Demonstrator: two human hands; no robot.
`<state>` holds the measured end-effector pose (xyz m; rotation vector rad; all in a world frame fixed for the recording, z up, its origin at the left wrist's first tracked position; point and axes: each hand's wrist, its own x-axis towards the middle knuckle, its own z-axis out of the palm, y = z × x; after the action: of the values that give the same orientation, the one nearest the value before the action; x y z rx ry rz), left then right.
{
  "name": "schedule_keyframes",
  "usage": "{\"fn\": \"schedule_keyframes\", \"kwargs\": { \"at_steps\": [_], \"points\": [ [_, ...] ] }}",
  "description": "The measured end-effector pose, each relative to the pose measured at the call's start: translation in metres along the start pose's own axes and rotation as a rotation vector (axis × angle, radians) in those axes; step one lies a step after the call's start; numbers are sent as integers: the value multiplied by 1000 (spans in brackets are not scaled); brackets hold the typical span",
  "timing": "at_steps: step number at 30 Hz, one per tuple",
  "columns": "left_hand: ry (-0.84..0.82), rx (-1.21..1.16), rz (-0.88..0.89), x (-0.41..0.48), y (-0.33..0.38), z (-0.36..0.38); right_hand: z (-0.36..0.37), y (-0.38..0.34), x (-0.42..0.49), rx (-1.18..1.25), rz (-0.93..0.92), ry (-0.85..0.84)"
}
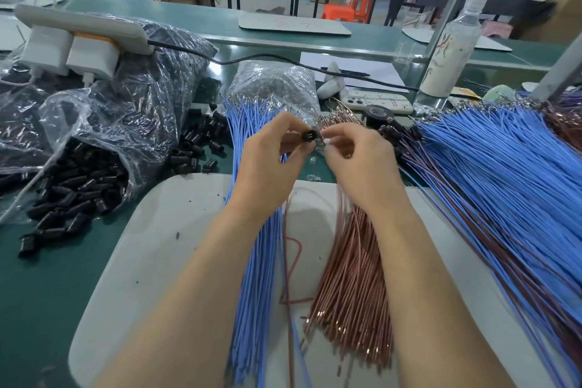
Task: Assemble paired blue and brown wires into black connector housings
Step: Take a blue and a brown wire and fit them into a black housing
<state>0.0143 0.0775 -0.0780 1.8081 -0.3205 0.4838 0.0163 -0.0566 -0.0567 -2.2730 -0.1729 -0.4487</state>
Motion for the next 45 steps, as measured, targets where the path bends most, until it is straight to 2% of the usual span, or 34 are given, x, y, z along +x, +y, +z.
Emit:
{"fn": "schedule_keyframes", "kwargs": {
  "at_steps": [4, 12, 18, 23, 28, 34, 45],
  "points": [
    [13, 61, 71, 0, 7, 1, 12, 2, 0, -38, -4, -105],
    [-63, 47, 47, 0, 9, 1, 17, 6, -3, -6, -138, -41],
    [-59, 119, 44, 0, 2, -2, 19, 6, -3, 8, -139, -40],
    [-55, 17, -2, -1, 5, 0, 22, 8, -3, 32, -138, -26],
    [-62, -97, -41, -1, 7, 2, 26, 9, -5, 89, -152, 56],
    [-82, -137, -29, -1, 5, 3, 30, 9, -5, 101, -141, 106],
    [-94, -105, -21, -2, 3, 4, 29, 9, -4, 77, -103, 87]
  ]
}}
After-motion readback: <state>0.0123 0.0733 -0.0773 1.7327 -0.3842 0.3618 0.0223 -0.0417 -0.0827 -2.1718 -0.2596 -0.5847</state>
